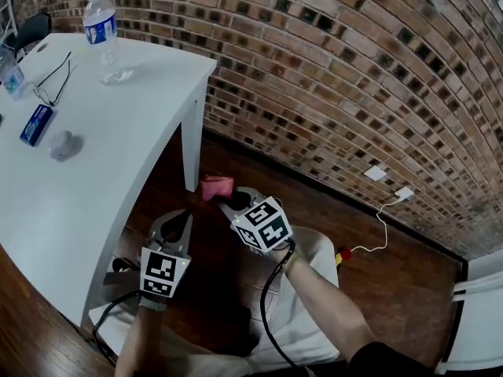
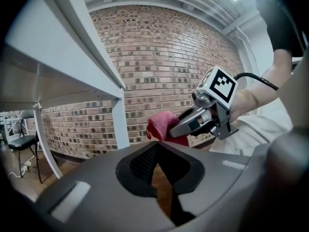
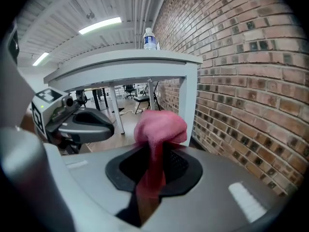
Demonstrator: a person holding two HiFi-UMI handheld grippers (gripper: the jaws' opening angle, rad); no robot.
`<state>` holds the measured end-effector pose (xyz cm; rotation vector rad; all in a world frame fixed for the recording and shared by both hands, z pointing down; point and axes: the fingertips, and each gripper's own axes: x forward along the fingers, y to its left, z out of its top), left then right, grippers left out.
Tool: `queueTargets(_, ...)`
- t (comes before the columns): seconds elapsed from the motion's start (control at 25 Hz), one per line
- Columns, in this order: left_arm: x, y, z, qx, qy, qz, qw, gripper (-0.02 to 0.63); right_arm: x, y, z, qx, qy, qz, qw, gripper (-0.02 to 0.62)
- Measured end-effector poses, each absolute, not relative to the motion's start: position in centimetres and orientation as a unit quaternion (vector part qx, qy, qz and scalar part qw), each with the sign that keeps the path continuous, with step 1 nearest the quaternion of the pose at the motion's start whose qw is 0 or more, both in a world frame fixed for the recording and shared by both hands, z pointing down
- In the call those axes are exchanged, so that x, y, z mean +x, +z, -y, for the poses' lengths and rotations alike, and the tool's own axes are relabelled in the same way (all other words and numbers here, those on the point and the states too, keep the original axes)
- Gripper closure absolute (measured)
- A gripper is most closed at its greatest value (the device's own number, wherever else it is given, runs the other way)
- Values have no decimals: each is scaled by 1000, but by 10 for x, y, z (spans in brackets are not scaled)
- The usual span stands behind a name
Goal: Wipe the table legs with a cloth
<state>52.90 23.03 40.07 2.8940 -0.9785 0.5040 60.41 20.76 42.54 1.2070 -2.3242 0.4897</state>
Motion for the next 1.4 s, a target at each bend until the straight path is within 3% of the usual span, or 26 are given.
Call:
queueTargets(0.44, 561, 400, -206, 927, 160, 337, 36, 606, 579, 381, -58, 393, 193, 885, 160, 545)
queueTargets(0.84, 555, 439, -183, 900, 161, 394, 92, 606, 569, 378, -12, 349, 243, 900, 98, 545)
queueTargets(1.4, 555, 497, -179, 875, 211, 419, 118, 606, 563, 468, -12, 284, 315, 898, 119, 545)
